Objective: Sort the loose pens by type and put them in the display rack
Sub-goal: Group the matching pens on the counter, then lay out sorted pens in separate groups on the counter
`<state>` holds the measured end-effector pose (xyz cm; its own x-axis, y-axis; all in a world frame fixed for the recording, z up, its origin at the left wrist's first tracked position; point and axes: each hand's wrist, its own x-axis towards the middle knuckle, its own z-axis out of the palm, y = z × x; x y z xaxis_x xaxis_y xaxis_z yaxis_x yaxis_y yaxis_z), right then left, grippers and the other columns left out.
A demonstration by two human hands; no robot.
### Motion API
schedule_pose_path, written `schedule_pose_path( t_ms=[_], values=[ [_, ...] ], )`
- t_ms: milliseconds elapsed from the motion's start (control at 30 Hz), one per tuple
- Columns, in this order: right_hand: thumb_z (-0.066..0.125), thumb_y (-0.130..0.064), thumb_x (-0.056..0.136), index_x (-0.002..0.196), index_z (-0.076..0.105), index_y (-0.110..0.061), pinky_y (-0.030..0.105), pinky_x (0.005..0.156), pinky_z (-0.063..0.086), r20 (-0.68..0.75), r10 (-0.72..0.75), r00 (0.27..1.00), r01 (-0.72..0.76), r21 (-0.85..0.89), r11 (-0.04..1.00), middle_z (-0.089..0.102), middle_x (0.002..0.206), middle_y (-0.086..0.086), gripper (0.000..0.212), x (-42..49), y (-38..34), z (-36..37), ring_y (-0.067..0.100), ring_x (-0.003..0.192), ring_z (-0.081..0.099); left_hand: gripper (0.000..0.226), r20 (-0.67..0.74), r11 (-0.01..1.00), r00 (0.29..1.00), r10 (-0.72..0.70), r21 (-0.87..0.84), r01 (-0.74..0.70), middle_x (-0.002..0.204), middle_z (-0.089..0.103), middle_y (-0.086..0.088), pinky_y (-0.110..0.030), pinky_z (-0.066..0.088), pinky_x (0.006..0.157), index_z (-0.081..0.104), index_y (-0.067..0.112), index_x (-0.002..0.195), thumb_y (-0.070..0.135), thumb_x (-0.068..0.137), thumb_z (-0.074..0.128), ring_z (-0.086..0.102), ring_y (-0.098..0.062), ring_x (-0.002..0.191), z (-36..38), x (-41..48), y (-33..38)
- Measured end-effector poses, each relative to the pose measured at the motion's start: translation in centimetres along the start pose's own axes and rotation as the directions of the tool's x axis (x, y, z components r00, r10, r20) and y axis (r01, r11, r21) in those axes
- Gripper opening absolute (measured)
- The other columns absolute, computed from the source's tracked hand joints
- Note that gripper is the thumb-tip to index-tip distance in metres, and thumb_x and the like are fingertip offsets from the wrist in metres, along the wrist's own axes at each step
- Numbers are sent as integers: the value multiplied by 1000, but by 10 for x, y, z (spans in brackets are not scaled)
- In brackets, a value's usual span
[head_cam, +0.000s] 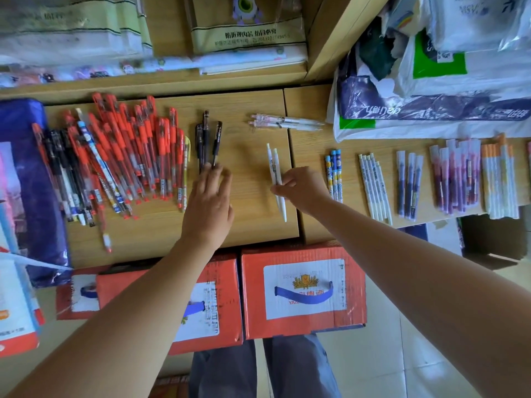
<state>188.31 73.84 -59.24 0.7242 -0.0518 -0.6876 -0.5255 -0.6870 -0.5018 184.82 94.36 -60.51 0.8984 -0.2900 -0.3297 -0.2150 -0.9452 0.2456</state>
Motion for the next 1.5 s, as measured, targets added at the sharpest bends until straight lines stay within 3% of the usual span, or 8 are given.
schedule_pose_path(
  t_ms=[100,200,500,800,1000,1200,1333,1500],
  values=[
    [75,-29,81,87,71,-17,22,59,45,-32,-27,999,24,-89,996,69,85,-3,14,4,-8,13,15,80,63,64,3,1000,1000,-31,-4,31,151,29,-18,-45,18,119,35,4,145,13,87,59,17,-35,145,-3,-10,-12],
    [74,-30,81,88,65,-18,22,52,37,-104,-35,994,17,-174,985,66,85,-4,16,5,-10,23,15,75,59,65,33,1000,999,-16,13,16,152,28,-17,-44,17,120,30,5,147,15,88,57,15,-33,146,-3,-15,-17],
    [78,-28,77,112,49,-16,36,71,55,-206,-134,969,87,-221,971,63,106,3,47,-2,-3,32,22,90,63,64,39,995,998,-55,84,51,146,32,-17,-48,26,114,38,6,140,24,83,61,24,-33,140,-5,-11,-12],
    [69,-34,84,117,49,-16,38,74,55,-216,-139,966,93,-210,973,58,114,1,43,-10,3,32,18,93,61,66,37,993,996,-79,93,75,147,29,-21,-54,27,111,40,8,141,22,81,63,25,-37,139,-4,-12,-10],
    [67,-28,87,114,53,-14,23,68,40,-161,-195,967,175,-134,975,53,102,-2,34,-20,6,14,9,80,51,61,-48,997,998,-35,64,38,140,38,-21,-50,32,105,48,5,135,16,77,65,36,-37,131,-10,-14,2],
    [66,-21,87,99,62,-16,29,68,50,-126,-247,961,239,-70,968,57,82,-7,13,-32,9,-3,9,70,54,36,29,999,999,18,32,-19,120,54,-11,-47,37,103,62,9,116,15,81,60,42,-32,122,-24,-9,24],
    [62,-19,90,93,67,-16,26,66,47,-49,-306,951,302,-83,950,56,73,-12,6,-38,4,-9,6,66,54,33,112,999,993,-41,27,38,121,56,-4,-42,35,103,61,17,120,22,88,54,41,-27,122,-29,-9,33],
    [60,-19,91,100,65,-16,28,71,49,49,-352,935,355,-108,928,60,81,-9,11,-41,-12,-5,11,73,56,38,47,989,989,-142,-27,143,128,52,-5,-39,34,104,55,15,127,19,89,52,39,-26,126,-34,-22,25]
  ],
)
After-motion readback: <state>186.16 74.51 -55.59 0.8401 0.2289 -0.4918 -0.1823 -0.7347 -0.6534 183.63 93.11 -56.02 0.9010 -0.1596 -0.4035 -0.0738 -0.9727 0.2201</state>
